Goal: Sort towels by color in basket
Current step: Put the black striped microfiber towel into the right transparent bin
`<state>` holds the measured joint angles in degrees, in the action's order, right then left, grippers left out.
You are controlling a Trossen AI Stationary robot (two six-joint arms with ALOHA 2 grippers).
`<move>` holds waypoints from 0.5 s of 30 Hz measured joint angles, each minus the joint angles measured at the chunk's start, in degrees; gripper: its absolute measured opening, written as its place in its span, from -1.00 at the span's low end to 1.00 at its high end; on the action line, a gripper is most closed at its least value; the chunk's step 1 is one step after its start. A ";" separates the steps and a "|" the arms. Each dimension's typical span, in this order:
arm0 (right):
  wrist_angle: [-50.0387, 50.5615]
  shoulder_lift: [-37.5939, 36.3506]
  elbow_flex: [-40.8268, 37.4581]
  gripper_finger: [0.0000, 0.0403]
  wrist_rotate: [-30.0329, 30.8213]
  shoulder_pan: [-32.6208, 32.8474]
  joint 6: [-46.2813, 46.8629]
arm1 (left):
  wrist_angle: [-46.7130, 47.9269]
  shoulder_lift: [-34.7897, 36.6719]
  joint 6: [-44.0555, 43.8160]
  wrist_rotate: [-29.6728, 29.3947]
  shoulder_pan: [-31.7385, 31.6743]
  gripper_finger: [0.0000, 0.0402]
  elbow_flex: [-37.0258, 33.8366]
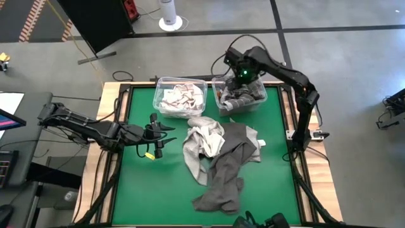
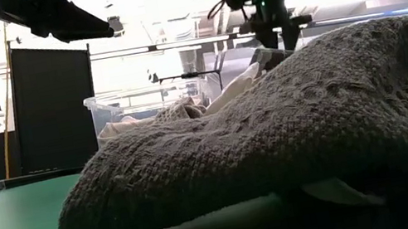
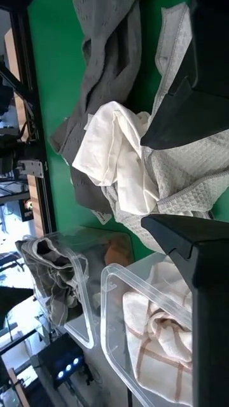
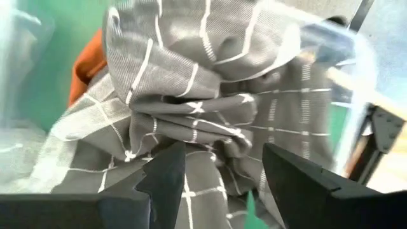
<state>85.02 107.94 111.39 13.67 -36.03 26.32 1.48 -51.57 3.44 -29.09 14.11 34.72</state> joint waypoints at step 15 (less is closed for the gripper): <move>4.23 -3.42 15.08 0.19 1.86 2.24 -1.78 | 0.14 0.00 -0.31 -0.02 0.00 -0.16 0.00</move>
<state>89.25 104.52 126.48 15.53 -33.79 24.54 1.62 -51.57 3.14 -29.10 14.11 34.72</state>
